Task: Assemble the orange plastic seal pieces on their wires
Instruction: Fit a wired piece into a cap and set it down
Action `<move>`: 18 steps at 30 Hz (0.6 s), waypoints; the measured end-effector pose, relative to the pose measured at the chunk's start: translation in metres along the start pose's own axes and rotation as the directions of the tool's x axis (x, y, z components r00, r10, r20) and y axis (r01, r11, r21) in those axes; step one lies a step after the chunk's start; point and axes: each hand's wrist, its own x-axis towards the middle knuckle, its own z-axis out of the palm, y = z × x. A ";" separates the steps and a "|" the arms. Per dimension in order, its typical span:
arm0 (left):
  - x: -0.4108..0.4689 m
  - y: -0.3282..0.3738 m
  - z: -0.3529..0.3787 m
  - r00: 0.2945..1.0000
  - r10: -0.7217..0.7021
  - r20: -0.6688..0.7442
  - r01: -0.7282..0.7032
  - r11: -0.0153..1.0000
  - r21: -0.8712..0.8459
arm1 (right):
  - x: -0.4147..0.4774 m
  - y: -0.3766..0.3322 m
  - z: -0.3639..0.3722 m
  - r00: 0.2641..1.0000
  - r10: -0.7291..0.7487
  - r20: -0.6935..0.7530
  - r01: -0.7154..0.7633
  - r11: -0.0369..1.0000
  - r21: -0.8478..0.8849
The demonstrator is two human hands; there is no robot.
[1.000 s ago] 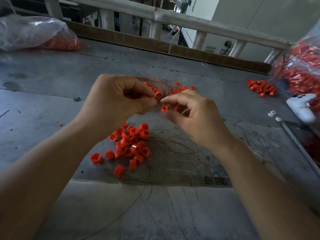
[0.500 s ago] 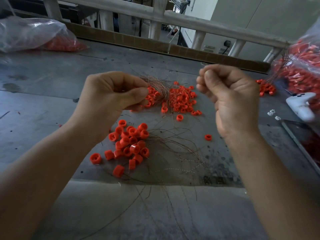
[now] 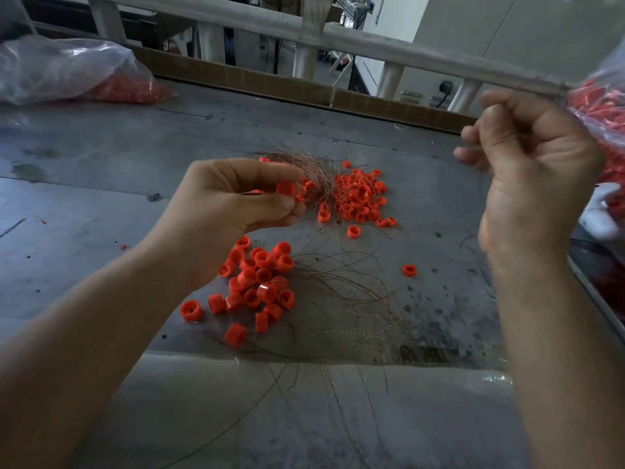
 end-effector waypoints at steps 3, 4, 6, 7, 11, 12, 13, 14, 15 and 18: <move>-0.001 -0.001 0.001 0.999 0.012 0.039 -0.013 1.000 0.016 | -0.004 -0.001 0.002 0.984 -0.017 0.179 0.036 0.994 -0.106; -0.002 -0.001 0.001 0.998 0.017 0.054 -0.019 1.000 0.024 | -0.006 -0.001 0.004 0.972 -0.012 0.235 0.044 0.990 -0.133; -0.003 -0.001 0.002 0.997 0.030 0.074 -0.033 0.999 0.038 | -0.012 -0.001 0.009 0.943 -0.006 0.333 0.067 0.983 -0.173; -0.003 -0.002 0.002 0.996 0.037 0.079 -0.040 0.998 0.039 | -0.015 -0.001 0.012 0.927 -0.005 0.375 0.083 0.978 -0.191; -0.003 -0.002 0.003 0.995 0.057 0.077 -0.059 0.998 0.032 | -0.028 -0.003 0.021 0.876 0.008 0.482 0.108 0.971 -0.213; -0.003 -0.002 0.003 0.995 0.063 0.080 -0.066 0.997 0.039 | -0.030 -0.004 0.022 0.869 0.021 0.495 0.084 0.978 -0.190; -0.004 -0.002 0.003 0.994 0.068 0.083 -0.072 0.996 0.046 | -0.031 -0.004 0.024 0.863 0.030 0.504 0.069 0.982 -0.176; -0.004 -0.002 0.004 0.994 0.071 0.086 -0.075 0.996 0.047 | -0.032 -0.004 0.025 0.860 0.032 0.510 0.067 0.982 -0.176; -0.004 -0.002 0.003 0.993 0.071 0.090 -0.074 0.996 0.041 | -0.033 -0.004 0.026 0.857 0.030 0.515 0.075 0.980 -0.183; -0.004 -0.003 0.003 0.993 0.069 0.092 -0.073 0.997 0.036 | -0.035 -0.003 0.028 0.850 0.027 0.526 0.092 0.976 -0.199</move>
